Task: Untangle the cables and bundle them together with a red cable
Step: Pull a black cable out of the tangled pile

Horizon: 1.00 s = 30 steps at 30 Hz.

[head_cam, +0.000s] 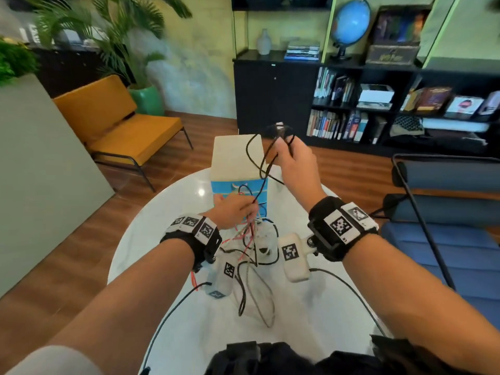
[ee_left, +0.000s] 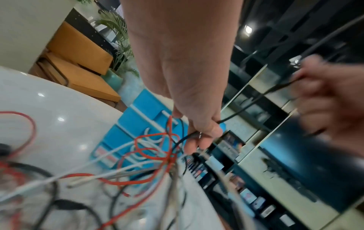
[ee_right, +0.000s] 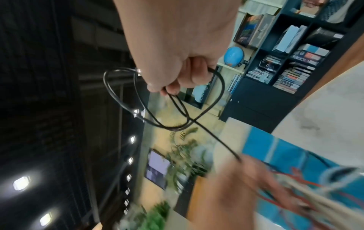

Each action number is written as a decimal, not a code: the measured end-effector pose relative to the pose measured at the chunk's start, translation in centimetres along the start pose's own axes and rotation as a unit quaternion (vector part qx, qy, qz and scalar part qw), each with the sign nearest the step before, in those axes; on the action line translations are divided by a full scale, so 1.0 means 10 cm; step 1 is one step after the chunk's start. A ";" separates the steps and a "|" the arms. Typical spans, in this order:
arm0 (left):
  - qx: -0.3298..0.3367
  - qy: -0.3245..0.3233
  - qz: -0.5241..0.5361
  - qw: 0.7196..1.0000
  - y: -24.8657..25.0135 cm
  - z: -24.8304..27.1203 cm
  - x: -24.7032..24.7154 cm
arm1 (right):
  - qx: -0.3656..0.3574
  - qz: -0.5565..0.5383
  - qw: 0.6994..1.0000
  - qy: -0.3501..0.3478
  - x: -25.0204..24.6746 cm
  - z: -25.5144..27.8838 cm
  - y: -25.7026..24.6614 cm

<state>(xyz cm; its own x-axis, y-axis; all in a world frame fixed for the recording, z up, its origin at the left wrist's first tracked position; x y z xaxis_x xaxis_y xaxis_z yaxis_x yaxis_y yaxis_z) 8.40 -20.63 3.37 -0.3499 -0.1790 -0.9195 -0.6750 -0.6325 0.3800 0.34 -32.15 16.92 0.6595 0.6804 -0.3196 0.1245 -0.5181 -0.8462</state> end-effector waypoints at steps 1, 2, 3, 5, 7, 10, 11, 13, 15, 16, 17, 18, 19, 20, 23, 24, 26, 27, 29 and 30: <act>-0.015 -0.035 0.005 0.999 -0.11 0.03 0.17 | 0.003 -0.025 1.000 0.015 -0.11 -0.06 -0.08; -0.023 -0.051 0.017 0.998 -0.22 0.04 0.29 | 0.002 -0.043 0.999 0.024 -0.20 -0.12 -0.15; -0.022 -0.057 0.023 0.998 -0.27 0.07 0.37 | -0.003 -0.054 0.998 0.031 -0.26 -0.16 -0.22; -0.017 -0.067 0.042 0.997 -0.29 0.07 0.48 | -0.017 -0.064 0.997 0.040 -0.32 -0.18 -0.30; -0.008 -0.085 0.048 0.995 -0.21 0.06 0.46 | -0.029 -0.065 0.996 0.045 -0.32 -0.12 -0.33; 0.009 -0.077 0.049 0.996 -0.18 0.00 0.32 | -0.067 -0.015 0.997 0.017 -0.27 -0.05 -0.39; 0.004 -0.072 0.065 0.995 -0.19 0.00 0.25 | -0.075 0.037 0.996 -0.011 -0.21 -0.06 -0.38; 0.014 -0.052 0.126 0.991 -0.11 -0.01 0.08 | -0.060 0.162 0.981 -0.083 -0.05 -0.04 -0.26; 0.026 -0.018 0.189 0.981 0.01 0.02 -0.15 | -0.008 0.236 0.961 -0.142 0.11 0.00 -0.03; 0.024 0.001 0.220 0.975 0.03 0.03 -0.26 | 0.027 0.252 0.953 -0.163 0.19 0.04 0.08; 0.027 0.018 0.254 0.967 0.07 0.05 -0.37 | 0.062 0.257 0.948 -0.178 0.25 0.08 0.19; 0.027 0.036 0.275 0.960 0.07 0.06 -0.45 | 0.097 0.252 0.944 -0.188 0.31 0.12 0.28; 0.028 0.054 0.277 0.959 0.08 0.08 -0.53 | 0.128 0.239 0.942 -0.196 0.38 0.16 0.35; 0.032 0.067 0.272 0.959 0.10 0.12 -0.60 | 0.155 0.216 0.942 -0.206 0.44 0.20 0.40; 0.037 0.079 0.315 0.945 0.15 0.23 -0.67 | 0.194 0.077 0.952 -0.224 0.62 0.30 0.43; 0.039 0.075 0.331 0.940 0.14 0.26 -0.66 | 0.178 0.045 0.957 -0.227 0.67 0.29 0.38; 0.038 0.049 0.344 0.937 0.12 0.30 -0.56 | 0.125 0.033 0.967 -0.218 0.74 0.24 0.29; 0.039 0.032 0.345 0.937 0.11 0.32 -0.50 | 0.102 0.047 0.972 -0.208 0.77 0.22 0.28; 0.038 0.014 0.328 0.944 0.07 0.33 -0.40 | 0.079 0.074 0.975 -0.195 0.81 0.22 0.27; 0.040 0.009 0.319 0.947 0.05 0.34 -0.37 | 0.071 0.076 0.976 -0.193 0.82 0.24 0.27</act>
<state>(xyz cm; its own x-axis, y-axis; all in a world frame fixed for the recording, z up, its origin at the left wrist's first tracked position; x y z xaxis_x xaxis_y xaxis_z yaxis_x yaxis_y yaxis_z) 7.13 -17.80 7.27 -0.6925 -0.5193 -0.5008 -0.3764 -0.3322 0.8648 4.29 -26.70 11.00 0.3305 0.7601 -0.5595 -0.0757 -0.5696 -0.8185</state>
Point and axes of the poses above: each hand's wrist, its own z-axis away from the middle knuckle, its own x-axis out of the palm, y = z × x, the point moved 10 cm from there along -z, towards the middle knuckle, and after that the axes turned 2 degrees about -z, right-handed, at the moved point
